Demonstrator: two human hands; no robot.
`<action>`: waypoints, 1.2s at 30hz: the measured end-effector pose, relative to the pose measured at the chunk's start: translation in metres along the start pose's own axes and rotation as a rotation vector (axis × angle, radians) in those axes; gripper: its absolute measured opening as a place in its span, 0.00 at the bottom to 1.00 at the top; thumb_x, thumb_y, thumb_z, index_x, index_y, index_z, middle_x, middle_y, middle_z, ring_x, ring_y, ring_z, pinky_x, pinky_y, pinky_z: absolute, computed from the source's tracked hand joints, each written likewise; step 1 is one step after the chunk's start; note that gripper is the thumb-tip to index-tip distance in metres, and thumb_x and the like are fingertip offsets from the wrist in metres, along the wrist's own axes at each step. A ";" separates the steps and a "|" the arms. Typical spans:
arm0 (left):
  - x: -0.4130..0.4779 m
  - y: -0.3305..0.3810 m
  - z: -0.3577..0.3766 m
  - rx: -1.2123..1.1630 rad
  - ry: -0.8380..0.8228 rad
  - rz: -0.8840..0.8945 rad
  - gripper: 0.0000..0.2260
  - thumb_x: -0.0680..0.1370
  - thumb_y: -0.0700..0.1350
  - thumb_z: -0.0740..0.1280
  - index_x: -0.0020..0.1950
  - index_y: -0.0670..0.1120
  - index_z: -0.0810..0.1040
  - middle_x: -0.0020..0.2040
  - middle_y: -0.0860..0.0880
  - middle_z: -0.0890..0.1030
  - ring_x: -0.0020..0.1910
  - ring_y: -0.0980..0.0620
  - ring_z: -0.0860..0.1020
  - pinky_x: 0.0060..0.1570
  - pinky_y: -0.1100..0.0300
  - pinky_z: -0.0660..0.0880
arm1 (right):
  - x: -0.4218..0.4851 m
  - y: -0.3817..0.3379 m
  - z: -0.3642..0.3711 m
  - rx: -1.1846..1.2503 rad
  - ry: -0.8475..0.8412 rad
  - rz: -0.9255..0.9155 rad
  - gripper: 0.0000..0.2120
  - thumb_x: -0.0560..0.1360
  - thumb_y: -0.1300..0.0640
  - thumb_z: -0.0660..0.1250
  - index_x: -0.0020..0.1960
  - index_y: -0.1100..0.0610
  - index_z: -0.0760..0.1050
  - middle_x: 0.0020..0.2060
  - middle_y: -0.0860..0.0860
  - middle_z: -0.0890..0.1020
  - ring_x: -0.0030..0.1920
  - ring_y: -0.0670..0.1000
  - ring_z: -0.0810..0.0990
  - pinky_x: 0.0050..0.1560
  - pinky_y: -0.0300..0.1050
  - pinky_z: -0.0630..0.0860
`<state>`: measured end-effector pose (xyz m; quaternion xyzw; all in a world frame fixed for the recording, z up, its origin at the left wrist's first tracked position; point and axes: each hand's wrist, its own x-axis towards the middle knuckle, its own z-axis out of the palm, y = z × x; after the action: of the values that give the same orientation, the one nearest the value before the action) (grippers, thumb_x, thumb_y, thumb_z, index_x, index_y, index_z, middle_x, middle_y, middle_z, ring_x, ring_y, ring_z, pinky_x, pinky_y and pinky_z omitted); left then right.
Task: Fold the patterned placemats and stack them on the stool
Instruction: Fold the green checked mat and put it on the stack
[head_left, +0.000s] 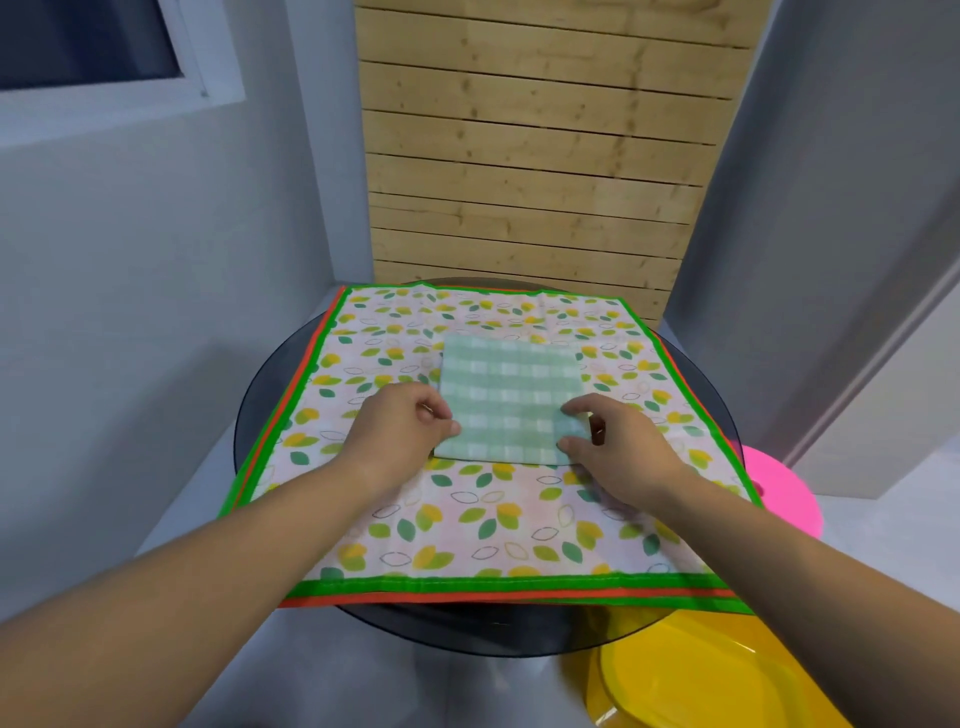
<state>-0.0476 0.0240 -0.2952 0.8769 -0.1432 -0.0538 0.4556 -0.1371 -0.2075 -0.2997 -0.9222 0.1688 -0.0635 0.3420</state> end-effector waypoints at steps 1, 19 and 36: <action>-0.001 0.000 0.002 0.030 0.005 0.015 0.04 0.74 0.45 0.76 0.43 0.49 0.82 0.37 0.48 0.81 0.38 0.51 0.79 0.43 0.57 0.77 | 0.000 0.000 0.001 -0.018 -0.003 0.010 0.17 0.77 0.53 0.70 0.64 0.48 0.74 0.44 0.49 0.81 0.39 0.48 0.84 0.45 0.48 0.81; -0.018 0.014 0.043 0.732 -0.102 0.048 0.28 0.80 0.67 0.50 0.75 0.53 0.63 0.68 0.42 0.62 0.65 0.42 0.68 0.63 0.47 0.70 | -0.009 -0.027 0.034 -0.535 0.074 0.141 0.37 0.71 0.24 0.51 0.66 0.51 0.64 0.61 0.56 0.68 0.63 0.59 0.68 0.63 0.56 0.63; -0.010 -0.005 0.019 0.664 -0.145 0.001 0.22 0.82 0.62 0.51 0.77 0.67 0.58 0.58 0.54 0.62 0.59 0.52 0.60 0.57 0.55 0.56 | -0.001 0.007 0.002 -0.299 -0.009 0.082 0.25 0.72 0.32 0.65 0.66 0.38 0.67 0.58 0.50 0.70 0.60 0.55 0.74 0.64 0.55 0.67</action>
<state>-0.0609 0.0147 -0.3104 0.9712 -0.1856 -0.0663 0.1340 -0.1393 -0.2105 -0.3059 -0.9555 0.2122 -0.0196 0.2038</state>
